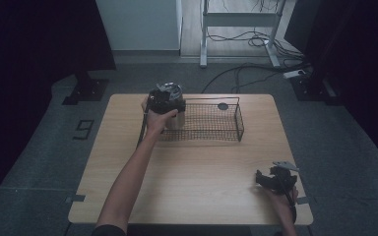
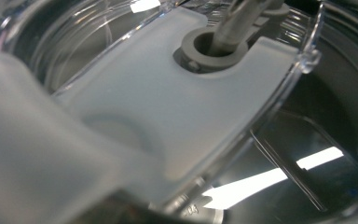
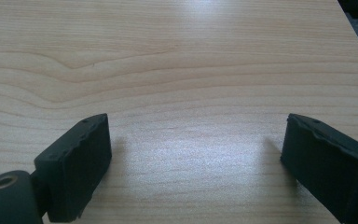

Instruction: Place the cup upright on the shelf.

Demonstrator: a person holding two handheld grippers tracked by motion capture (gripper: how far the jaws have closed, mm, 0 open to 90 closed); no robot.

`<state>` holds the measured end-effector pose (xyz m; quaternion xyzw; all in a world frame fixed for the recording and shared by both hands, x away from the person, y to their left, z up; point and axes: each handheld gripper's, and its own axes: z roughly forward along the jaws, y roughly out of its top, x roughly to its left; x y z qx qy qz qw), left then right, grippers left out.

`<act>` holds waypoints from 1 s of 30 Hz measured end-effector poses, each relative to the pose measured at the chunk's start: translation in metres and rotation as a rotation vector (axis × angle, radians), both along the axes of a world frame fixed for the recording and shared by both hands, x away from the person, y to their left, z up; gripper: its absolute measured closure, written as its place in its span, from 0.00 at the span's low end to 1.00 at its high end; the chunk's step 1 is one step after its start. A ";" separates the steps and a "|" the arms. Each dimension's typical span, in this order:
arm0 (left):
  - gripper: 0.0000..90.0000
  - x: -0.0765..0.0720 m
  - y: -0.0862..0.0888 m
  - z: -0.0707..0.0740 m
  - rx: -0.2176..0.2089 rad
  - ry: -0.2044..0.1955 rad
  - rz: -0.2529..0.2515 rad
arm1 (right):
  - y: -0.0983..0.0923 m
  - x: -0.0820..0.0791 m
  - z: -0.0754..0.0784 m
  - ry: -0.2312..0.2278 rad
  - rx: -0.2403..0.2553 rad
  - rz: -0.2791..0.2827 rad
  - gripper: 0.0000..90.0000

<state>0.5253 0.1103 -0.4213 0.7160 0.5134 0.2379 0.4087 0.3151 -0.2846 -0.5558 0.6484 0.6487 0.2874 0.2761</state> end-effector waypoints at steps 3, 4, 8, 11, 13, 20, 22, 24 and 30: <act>0.05 0.002 -0.001 -0.005 0.021 0.001 0.009 | 0.000 0.000 0.000 0.000 0.000 0.000 0.09; 0.05 0.002 -0.001 -0.006 0.025 0.002 0.012 | 0.000 0.000 0.000 0.000 0.000 0.000 0.09; 0.05 0.004 -0.001 -0.015 0.028 0.023 0.015 | 0.000 0.000 0.000 0.000 0.000 0.000 0.09; 0.05 0.004 0.000 -0.025 0.032 0.027 0.032 | 0.000 0.000 0.000 0.000 0.000 0.000 0.09; 0.05 0.005 -0.001 -0.029 0.032 0.033 0.034 | 0.000 0.000 0.000 -0.001 0.000 0.000 0.09; 0.04 0.006 -0.003 -0.040 0.037 0.050 0.034 | 0.000 0.000 0.000 0.000 -0.001 0.000 0.09; 0.04 0.005 -0.002 -0.042 0.034 0.049 0.029 | 0.000 0.000 0.000 0.000 0.000 0.000 0.09; 0.04 0.005 -0.003 -0.045 0.035 0.053 0.030 | 0.000 0.000 0.000 0.000 0.000 0.000 0.09; 0.04 0.002 -0.006 -0.047 0.057 0.037 0.021 | 0.000 0.000 0.000 0.000 0.000 0.000 0.09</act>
